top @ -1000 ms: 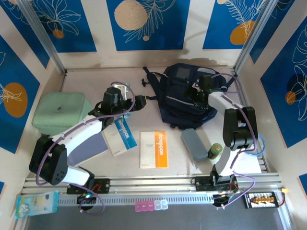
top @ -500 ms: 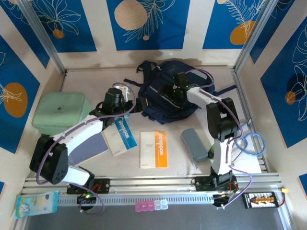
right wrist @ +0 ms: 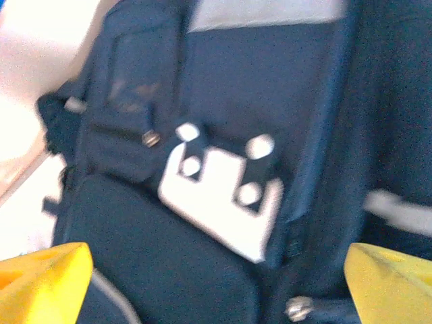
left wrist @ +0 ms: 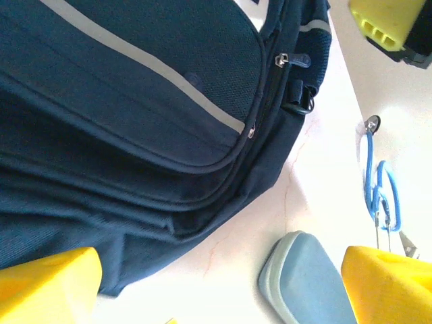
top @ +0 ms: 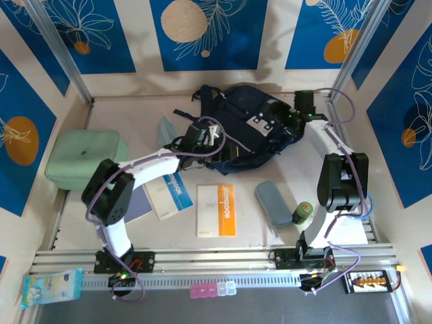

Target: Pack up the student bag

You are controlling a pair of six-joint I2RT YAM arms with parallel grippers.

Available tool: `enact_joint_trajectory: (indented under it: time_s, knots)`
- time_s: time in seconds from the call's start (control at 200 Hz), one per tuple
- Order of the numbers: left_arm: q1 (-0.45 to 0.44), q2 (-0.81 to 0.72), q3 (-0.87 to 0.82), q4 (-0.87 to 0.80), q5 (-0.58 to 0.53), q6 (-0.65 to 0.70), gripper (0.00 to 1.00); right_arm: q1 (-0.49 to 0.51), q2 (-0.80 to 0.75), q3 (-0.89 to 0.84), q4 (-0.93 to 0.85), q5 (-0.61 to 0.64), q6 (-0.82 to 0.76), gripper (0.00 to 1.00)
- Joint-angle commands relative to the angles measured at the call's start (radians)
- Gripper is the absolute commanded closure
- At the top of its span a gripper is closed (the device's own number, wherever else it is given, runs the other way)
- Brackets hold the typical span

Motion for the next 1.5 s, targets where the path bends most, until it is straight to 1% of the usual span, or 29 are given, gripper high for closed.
enact_joint_trajectory:
  time_s: [0.0,0.115,0.215,0.245,0.29,0.38,0.41,0.49,0.565,0.655,0.75,0.825,0.905,0.985,1.04,1.05,1.135,1.195,1.335,1.42,1.495]
  knots:
    - [-0.011,0.069,0.073,0.013,0.021,-0.077,0.10,-0.050,0.041,-0.011,-0.066,-0.052,0.003,0.06]
    - [0.003,0.127,0.112,-0.021,-0.019,-0.056,0.10,-0.099,0.110,0.055,-0.137,-0.121,-0.005,0.13]
    - [0.030,0.154,0.112,-0.068,-0.086,-0.016,0.10,-0.115,0.168,0.092,-0.181,-0.119,0.005,0.20]
    - [0.038,0.161,0.111,-0.077,-0.093,-0.009,0.09,-0.116,0.182,0.097,-0.187,-0.118,0.006,0.23]
    - [0.052,0.169,0.111,-0.090,-0.098,0.002,0.10,-0.117,0.198,0.097,-0.188,-0.123,0.003,0.34]
    - [0.065,0.174,0.108,-0.110,-0.116,0.022,0.10,-0.114,0.213,0.078,-0.183,-0.130,0.009,0.50]
    - [0.069,0.174,0.105,-0.112,-0.124,0.029,0.10,-0.109,0.212,0.069,-0.187,-0.116,0.013,0.53]
    - [0.075,0.166,0.100,-0.125,-0.154,0.036,0.10,-0.092,0.198,0.045,-0.213,-0.057,0.012,0.66]
    - [0.082,0.164,0.097,-0.128,-0.162,0.046,0.09,-0.082,0.166,-0.009,-0.215,-0.039,0.022,0.72]
    - [0.096,0.168,0.100,-0.129,-0.166,0.053,0.09,-0.078,0.103,-0.116,-0.184,-0.066,0.055,0.77]
    - [0.116,0.179,0.114,-0.131,-0.170,0.078,0.09,-0.071,0.010,-0.265,-0.126,-0.093,0.113,0.78]
    - [0.124,0.193,0.142,-0.155,-0.196,0.114,0.09,-0.064,-0.056,-0.373,-0.065,-0.131,0.160,0.77]
    - [0.132,0.208,0.180,-0.183,-0.222,0.153,0.09,-0.057,-0.095,-0.432,-0.009,-0.194,0.187,0.75]
    - [0.138,0.230,0.225,-0.218,-0.239,0.187,0.09,-0.045,-0.116,-0.431,-0.009,-0.236,0.198,0.69]
    - [0.144,0.240,0.252,-0.238,-0.241,0.200,0.09,-0.030,-0.143,-0.432,-0.017,-0.238,0.215,0.63]
    - [0.144,0.240,0.256,-0.240,-0.242,0.203,0.09,-0.026,-0.153,-0.434,-0.020,-0.232,0.219,0.61]
    - [0.147,0.223,0.274,-0.267,-0.256,0.220,0.08,0.004,-0.207,-0.452,-0.059,-0.182,0.256,0.49]
    - [0.146,0.194,0.276,-0.288,-0.261,0.227,0.08,0.025,-0.246,-0.475,-0.087,-0.151,0.296,0.46]
    - [0.147,0.114,0.250,-0.336,-0.254,0.226,0.07,0.079,-0.308,-0.539,-0.062,-0.144,0.378,0.45]
    - [0.145,0.063,0.196,-0.326,-0.228,0.203,0.06,0.102,-0.307,-0.563,-0.016,-0.158,0.418,0.47]
    - [0.139,0.025,0.159,-0.317,-0.195,0.184,0.06,0.111,-0.277,-0.566,0.028,-0.171,0.432,0.49]
